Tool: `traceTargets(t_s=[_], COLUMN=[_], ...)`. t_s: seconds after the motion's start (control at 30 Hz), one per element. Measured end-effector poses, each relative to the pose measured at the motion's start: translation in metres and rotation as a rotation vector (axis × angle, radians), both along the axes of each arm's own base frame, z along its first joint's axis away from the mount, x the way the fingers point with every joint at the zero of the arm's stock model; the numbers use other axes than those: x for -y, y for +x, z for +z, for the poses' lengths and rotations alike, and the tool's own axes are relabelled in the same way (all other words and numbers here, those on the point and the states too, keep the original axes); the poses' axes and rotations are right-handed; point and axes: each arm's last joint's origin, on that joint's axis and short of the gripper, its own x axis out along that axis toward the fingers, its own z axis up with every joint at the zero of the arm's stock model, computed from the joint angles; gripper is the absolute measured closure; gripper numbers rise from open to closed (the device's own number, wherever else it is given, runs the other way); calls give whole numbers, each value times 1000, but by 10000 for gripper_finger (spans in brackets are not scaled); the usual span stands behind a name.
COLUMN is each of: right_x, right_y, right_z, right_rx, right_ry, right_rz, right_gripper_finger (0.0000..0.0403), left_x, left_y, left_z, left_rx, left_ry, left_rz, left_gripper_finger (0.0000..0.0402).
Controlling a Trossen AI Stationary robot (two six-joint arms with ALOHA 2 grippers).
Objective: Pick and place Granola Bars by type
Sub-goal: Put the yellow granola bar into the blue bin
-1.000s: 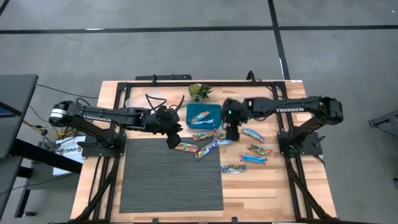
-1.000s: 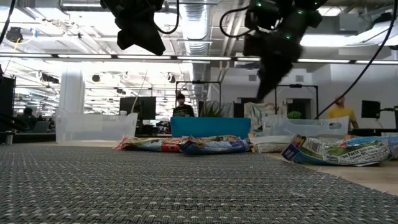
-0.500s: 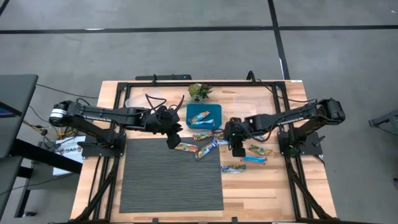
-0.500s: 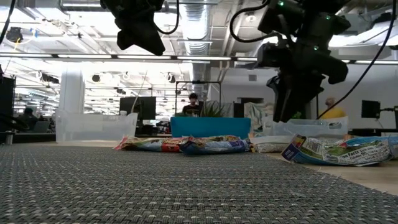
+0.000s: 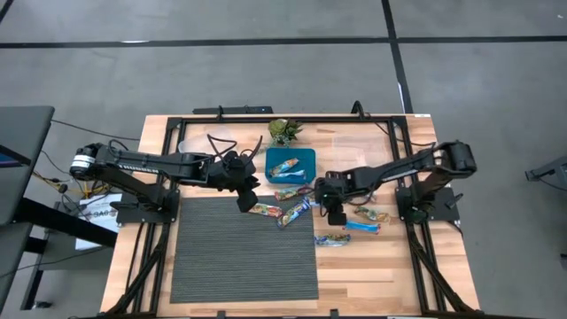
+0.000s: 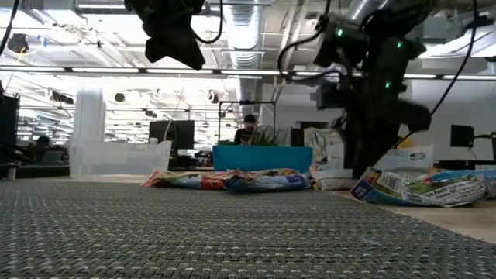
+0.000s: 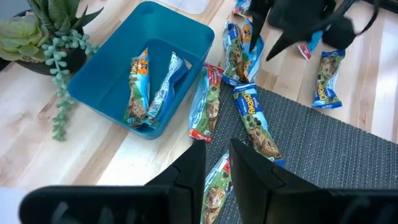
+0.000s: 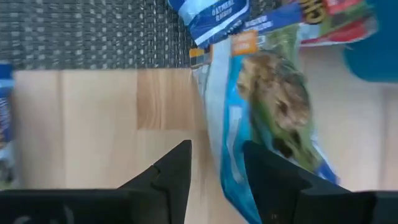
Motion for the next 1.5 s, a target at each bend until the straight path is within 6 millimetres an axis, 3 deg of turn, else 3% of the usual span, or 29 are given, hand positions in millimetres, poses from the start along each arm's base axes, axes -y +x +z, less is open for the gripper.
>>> traceTargets(t_s=[0.13, 0.27, 0.5, 0.7, 0.93, 1.23, 1.5], right_x=[0, -1, -2, 3, 30, 73, 85], right_y=[4, 5, 1, 14, 43, 62, 63], right_z=[-11, -11, 9, 52, 98, 82, 81], right_rx=[-25, -22, 51, 250, 453, 370, 370], right_ry=[-8, -10, 27, 54, -63, -88, -35], right_rz=[-2, 1, -48, -105, -97, -204, -247], right_gripper_finger=[272, 312, 396, 385, 400, 372, 314], left_x=[0, 0, 0, 0, -4, -6, -6], left_y=[0, 0, 0, 1, 1, 0, -1], left_z=[0, 0, 0, 1, 2, 2, 2], left_rx=[0, 0, 4, 17, 28, 27, 20], left_ry=[0, 0, -1, 9, 88, 133, 133], left_rz=[0, 0, 0, 10, 100, 165, 164], left_gripper_finger=[339, 339, 339, 339, 338, 338, 338])
